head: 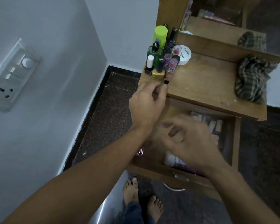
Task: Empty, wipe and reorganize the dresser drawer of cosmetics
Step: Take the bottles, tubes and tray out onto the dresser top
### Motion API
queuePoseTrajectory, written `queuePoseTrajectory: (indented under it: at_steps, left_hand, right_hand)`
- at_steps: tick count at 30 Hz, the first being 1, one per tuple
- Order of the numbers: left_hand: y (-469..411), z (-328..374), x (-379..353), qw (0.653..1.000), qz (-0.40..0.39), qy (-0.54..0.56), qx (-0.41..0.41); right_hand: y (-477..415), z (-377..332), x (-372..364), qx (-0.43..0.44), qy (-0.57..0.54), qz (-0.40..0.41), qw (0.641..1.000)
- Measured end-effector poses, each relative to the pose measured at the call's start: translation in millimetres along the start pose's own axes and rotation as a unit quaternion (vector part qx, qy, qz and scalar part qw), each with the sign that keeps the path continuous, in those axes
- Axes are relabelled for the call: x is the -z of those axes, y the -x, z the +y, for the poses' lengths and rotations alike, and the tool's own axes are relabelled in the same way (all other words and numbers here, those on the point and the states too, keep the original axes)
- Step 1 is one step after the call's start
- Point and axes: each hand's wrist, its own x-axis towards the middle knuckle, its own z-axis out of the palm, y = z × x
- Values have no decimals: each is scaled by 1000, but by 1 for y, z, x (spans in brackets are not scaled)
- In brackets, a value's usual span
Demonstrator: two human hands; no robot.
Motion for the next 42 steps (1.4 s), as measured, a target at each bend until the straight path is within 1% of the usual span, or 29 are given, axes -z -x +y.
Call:
queuePoseTrajectory:
  at_steps: [1, 2, 3, 6, 8, 10, 12, 17, 20, 22, 25, 29, 31, 34, 39, 42]
  left_hand:
    - [5, -4, 4, 1000, 13, 8, 2]
    - [9, -7, 7, 1000, 20, 14, 9]
    - [13, -9, 10, 999, 22, 16, 20]
    - [20, -18, 18, 997, 23, 23, 68]
    - [22, -25, 23, 994, 17, 39, 102]
    - [25, -32, 28, 991, 6, 49, 125]
    - [30, -37, 32, 990, -3, 53, 130]
    - [37, -41, 41, 991, -11, 58, 122]
    - [38, -46, 48, 992, -9, 69, 109]
    - [38, -50, 53, 993, -12, 75, 90]
    - [37, -51, 58, 995, -17, 88, 37]
    - [35, -42, 57, 993, -32, 106, -32]
    - [33, -35, 53, 992, -30, 112, -45]
    - [25, -21, 45, 996, -3, 91, -18]
    - [0, -7, 30, 995, 37, 53, 71]
    - [-10, -9, 24, 996, 31, 48, 73]
  right_hand:
    - [7, -1, -9, 4, 15, -62, 998]
    - [12, -1, -18, 10, 27, -107, 994]
    - [15, 0, -26, 19, 35, -134, 990]
    - [17, -1, -48, 46, 48, -180, 981]
    - [14, 1, -59, 56, 47, -182, 981]
    - [10, 5, -66, 59, 40, -165, 984]
    - [8, 8, -72, 68, 39, -144, 986]
    - [11, 11, -74, 101, 60, -113, 987]
    - [11, 9, -57, 111, 56, -63, 990]
    - [9, 4, -39, 107, 41, -28, 993]
    - [-2, -8, -9, 113, 45, 36, 992]
    - [-31, -26, 26, 78, 3, 134, 988]
    - [-47, -35, 34, 64, 2, 189, 980]
    - [-74, -48, 37, 33, 13, 226, 973]
    - [-109, -61, 32, 13, 29, 206, 978]
    - [-121, -63, 27, 13, 41, 207, 977]
